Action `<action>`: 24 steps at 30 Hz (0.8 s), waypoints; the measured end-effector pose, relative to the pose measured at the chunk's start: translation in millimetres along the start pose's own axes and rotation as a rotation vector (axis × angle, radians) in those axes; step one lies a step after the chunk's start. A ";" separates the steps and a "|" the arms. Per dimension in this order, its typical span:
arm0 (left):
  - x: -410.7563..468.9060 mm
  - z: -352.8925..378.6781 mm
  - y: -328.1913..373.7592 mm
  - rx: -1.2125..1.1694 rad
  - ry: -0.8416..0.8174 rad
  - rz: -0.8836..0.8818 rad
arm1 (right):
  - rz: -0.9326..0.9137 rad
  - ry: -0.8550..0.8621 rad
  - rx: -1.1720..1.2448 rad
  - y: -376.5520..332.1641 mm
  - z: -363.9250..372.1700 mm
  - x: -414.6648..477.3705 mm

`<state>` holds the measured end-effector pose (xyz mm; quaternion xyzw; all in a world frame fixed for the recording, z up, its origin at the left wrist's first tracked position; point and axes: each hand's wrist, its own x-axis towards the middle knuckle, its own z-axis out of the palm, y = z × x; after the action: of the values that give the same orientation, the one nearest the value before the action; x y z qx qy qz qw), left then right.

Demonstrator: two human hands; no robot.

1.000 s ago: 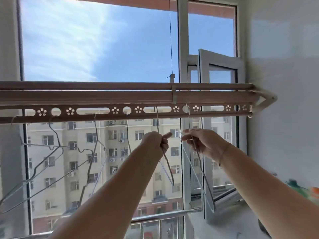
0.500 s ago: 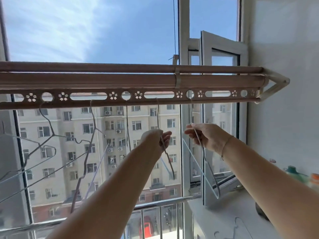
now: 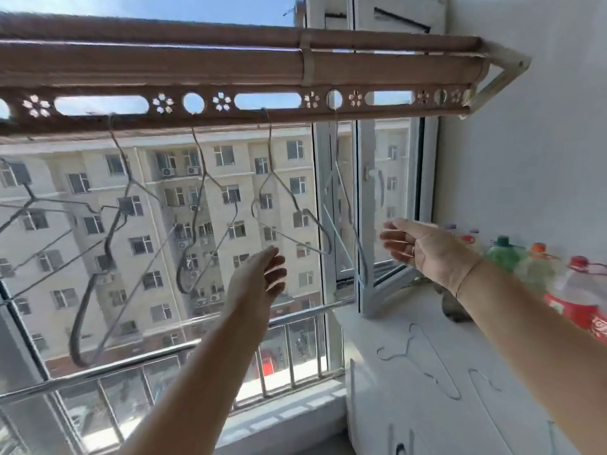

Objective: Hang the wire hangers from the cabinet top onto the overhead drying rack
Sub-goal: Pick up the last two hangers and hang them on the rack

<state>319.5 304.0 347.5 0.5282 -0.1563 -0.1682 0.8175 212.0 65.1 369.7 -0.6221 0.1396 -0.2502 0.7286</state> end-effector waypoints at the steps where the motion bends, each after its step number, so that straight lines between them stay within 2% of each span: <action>1: -2.2 -4.1 -16.5 0.017 -0.002 -0.033 | 0.027 0.042 -0.005 14.7 -14.7 -8.7; 8: -12.4 11.0 -147.5 0.139 -0.104 -0.423 | 0.307 0.397 0.052 122.0 -135.5 -78.0; 12: -11.7 36.4 -223.6 0.211 -0.155 -0.632 | 0.423 0.545 0.094 173.3 -200.4 -111.1; 18: 7.6 88.3 -313.4 0.273 -0.113 -0.798 | 0.551 0.698 0.025 239.7 -280.8 -124.3; 24: 37.4 129.1 -387.9 0.314 -0.054 -0.868 | 0.606 0.828 -0.183 294.4 -340.9 -104.0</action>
<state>254.4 33.4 45.8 0.6575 0.0345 -0.4829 0.5773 5.8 -134.5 7.3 -0.4639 0.6114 -0.2398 0.5946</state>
